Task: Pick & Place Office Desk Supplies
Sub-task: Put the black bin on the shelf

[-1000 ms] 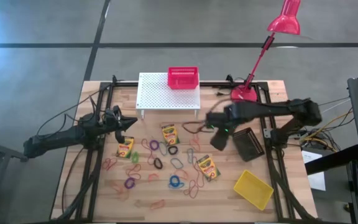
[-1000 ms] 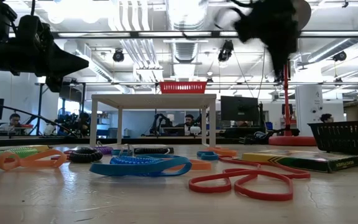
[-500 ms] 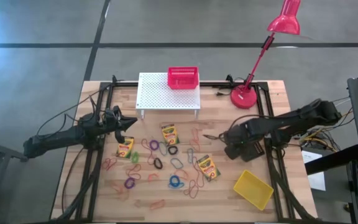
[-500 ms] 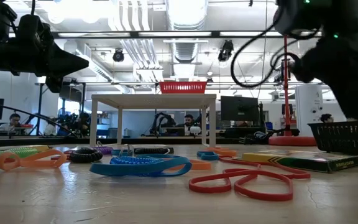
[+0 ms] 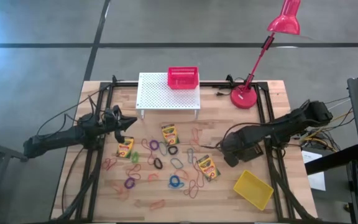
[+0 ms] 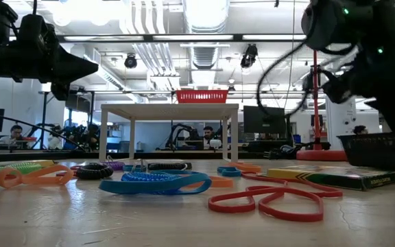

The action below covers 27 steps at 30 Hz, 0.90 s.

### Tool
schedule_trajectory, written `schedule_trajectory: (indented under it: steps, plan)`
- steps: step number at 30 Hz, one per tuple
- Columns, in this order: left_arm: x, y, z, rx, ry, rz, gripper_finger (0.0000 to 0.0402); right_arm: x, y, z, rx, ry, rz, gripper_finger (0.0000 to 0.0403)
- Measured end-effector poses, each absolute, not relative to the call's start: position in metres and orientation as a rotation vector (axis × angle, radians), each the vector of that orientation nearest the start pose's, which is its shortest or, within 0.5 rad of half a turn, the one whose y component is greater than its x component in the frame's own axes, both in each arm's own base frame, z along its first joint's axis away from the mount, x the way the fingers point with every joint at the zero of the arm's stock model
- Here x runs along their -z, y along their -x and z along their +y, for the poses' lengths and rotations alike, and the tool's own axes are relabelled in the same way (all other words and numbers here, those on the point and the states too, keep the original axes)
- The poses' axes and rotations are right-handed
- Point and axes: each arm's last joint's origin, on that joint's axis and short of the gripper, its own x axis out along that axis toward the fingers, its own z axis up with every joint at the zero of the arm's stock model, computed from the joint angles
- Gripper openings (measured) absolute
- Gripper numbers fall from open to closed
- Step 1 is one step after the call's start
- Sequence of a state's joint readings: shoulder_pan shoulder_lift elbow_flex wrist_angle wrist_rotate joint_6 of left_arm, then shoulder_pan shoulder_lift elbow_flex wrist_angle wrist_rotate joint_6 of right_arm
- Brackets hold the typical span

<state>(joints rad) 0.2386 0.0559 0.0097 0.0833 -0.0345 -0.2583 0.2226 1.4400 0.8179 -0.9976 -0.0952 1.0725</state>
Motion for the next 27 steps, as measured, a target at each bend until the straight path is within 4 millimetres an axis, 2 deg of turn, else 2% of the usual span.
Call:
schedule_trajectory:
  steps: [2,4,8,12,14,17,20,24,27]
  plan:
    - [-0.170,-0.097,0.025,-0.268,0.226,-0.069,0.0023,-0.187,-0.219,0.052,0.552,-0.664,1.532,0.0016]
    - [-0.171,-0.097,0.025,-0.268,0.201,-0.069,0.0023,-0.204,-0.231,0.053,0.463,-0.618,1.500,0.0015]
    - [-0.175,-0.097,0.025,-0.267,0.133,-0.101,0.0023,-0.248,-0.252,0.052,0.272,-0.503,1.419,0.0014]
    - [-0.181,-0.096,0.025,-0.264,0.110,-0.165,0.0023,-0.292,-0.274,0.051,0.031,-0.298,1.263,0.0014]
    - [-0.184,-0.096,0.024,-0.262,0.108,-0.189,0.0023,-0.312,-0.288,0.047,-0.025,-0.193,1.167,0.0014]
    - [-0.184,-0.096,0.024,-0.262,0.108,-0.192,0.0023,-0.330,-0.315,0.037,-0.034,-0.029,1.079,0.0013]
    - [-0.183,-0.097,0.025,-0.266,0.108,-0.181,0.0023,-0.333,-0.346,0.022,-0.013,0.117,1.071,0.0013]
    - [-0.182,-0.097,0.025,-0.266,0.110,-0.174,0.0023,-0.327,-0.388,-0.003,0.022,0.243,1.098,0.0013]
    - [-0.182,-0.097,0.025,-0.266,0.114,-0.172,0.0023,-0.324,-0.408,-0.023,0.085,0.299,1.161,0.0013]
